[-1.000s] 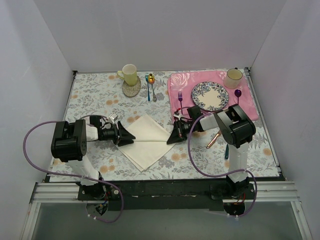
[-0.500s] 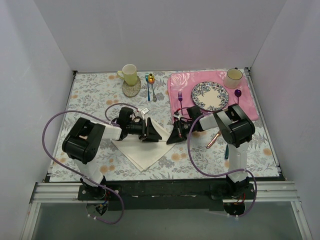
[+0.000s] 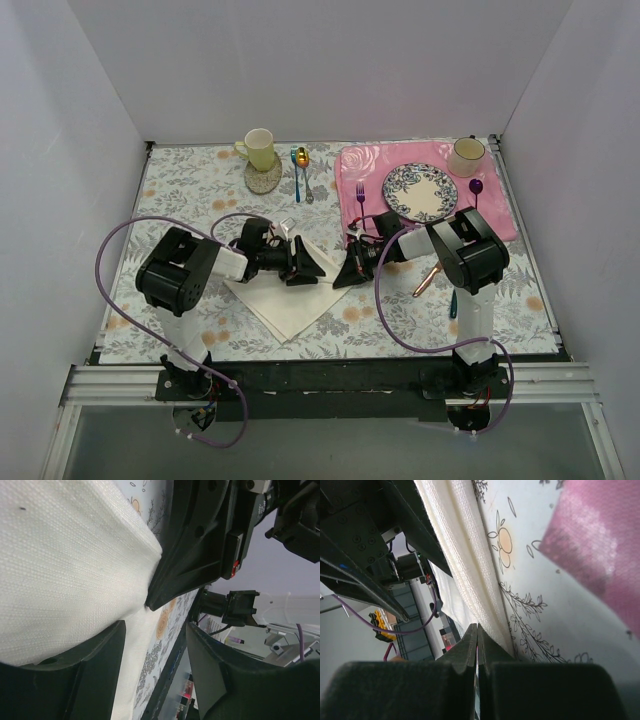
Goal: Fold the napkin into a case and place the utensils inside
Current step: Smooth out the upper triangle-folded napkin at the center of the board, then move the upper triangle-folded napkin to the center of the board.
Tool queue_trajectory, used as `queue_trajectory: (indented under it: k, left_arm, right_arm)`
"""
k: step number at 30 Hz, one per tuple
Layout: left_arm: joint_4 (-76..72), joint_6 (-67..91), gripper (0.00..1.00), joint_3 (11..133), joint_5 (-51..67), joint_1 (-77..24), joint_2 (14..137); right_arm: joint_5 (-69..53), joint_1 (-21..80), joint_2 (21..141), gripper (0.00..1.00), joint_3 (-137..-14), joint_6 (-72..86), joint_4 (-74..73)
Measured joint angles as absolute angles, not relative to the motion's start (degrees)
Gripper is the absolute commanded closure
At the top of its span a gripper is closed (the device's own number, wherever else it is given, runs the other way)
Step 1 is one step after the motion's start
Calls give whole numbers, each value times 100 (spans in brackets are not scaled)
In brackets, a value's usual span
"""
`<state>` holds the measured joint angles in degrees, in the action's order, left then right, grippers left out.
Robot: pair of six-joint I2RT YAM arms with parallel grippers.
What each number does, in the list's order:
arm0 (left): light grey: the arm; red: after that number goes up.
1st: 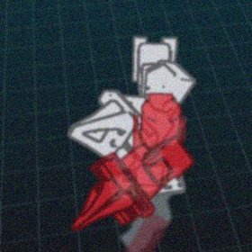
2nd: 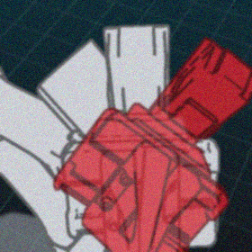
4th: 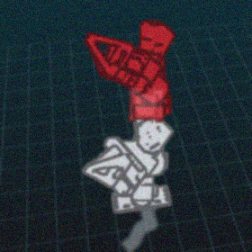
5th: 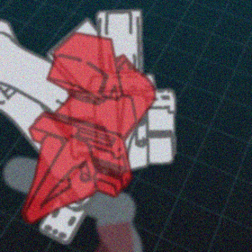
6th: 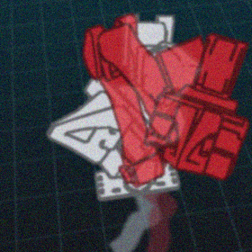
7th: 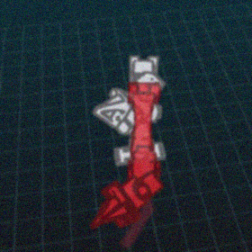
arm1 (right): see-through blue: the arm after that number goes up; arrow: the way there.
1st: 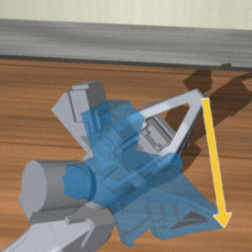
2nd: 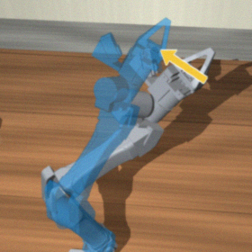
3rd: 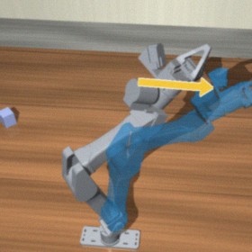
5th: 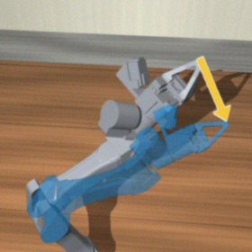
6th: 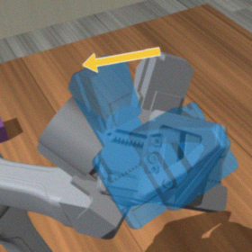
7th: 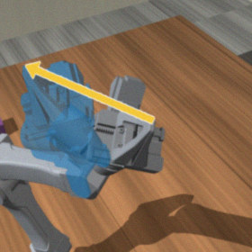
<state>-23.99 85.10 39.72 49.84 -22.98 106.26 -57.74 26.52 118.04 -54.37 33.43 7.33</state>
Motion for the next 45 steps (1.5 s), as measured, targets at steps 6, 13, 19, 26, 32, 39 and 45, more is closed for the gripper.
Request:
queue_trajectory:
  k: [6, 13, 19, 26, 32, 39, 45]
  left_arm:
    - [-3173, 8696, 46, 3511, 5463, -1909, 10676]
    - [-3435, 8689, 45, 3249, 6034, -1376, 10755]
    - [-2768, 8125, 44, 3229, 6261, -836, 10580]
    - [-1468, 7022, 43, 3472, 6501, -462, 10245]
    - [598, 5400, 44, 4670, 6302, -419, 9673]
    - [2130, 3756, 50, 5623, 5546, -309, 9277]
    - [2923, 3055, 55, 5596, 4958, -309, 9282]
  right_arm:
    - [-5774, 2655, 11815, 99, -5452, 3341, 709]
    - [-5756, 2655, 11815, 99, -5470, 3301, 644]
    - [-5754, 2655, 11815, 99, -5476, 3284, 622]
    - [-5774, 2672, 11810, 99, -5518, 3249, 580]
    - [-5658, 3037, 11491, 84, -5671, 2987, 268]
    - [-5443, 3439, 10814, 84, -6713, 2270, -276]
    - [-5022, 3363, 11037, 84, -7148, 1675, -460]
